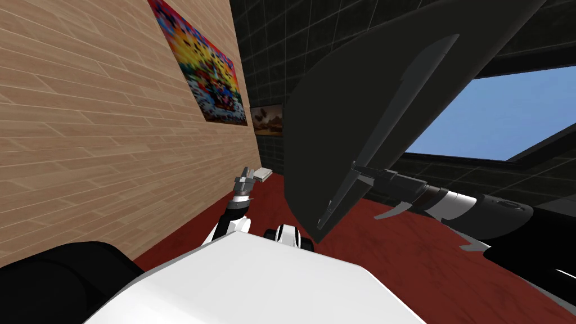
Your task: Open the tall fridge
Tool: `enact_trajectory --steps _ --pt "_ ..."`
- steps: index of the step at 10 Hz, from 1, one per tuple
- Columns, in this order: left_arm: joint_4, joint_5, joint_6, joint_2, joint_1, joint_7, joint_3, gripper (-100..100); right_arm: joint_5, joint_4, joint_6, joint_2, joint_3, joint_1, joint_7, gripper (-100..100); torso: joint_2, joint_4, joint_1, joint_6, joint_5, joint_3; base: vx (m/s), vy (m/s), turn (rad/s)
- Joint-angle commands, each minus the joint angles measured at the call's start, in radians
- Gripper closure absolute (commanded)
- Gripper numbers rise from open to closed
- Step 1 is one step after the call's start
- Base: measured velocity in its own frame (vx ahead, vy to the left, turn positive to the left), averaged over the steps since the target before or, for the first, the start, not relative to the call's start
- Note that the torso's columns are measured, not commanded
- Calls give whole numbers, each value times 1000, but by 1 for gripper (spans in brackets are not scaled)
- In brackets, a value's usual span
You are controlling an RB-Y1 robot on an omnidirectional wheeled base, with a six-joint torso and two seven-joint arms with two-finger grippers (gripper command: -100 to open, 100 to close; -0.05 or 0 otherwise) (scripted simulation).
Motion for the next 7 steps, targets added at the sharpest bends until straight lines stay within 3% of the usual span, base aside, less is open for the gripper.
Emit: enact_trajectory --steps 1,5,7 --pt "0 0 0 0 0 0 0 0 16 10 18 1 -23 16 -14 100 -1 0 -1 1 -1 0 -133 314 -161" --pt "0 0 0 0 0 0 0 0 45 24 36 2 -57 44 -33 100 2 2 -1 3 0 1 -88 299 -138" --pt "0 0 0 0 0 0 0 0 54 30 28 2 -57 52 -34 100 5 3 -9 4 -2 3 -46 172 -86"
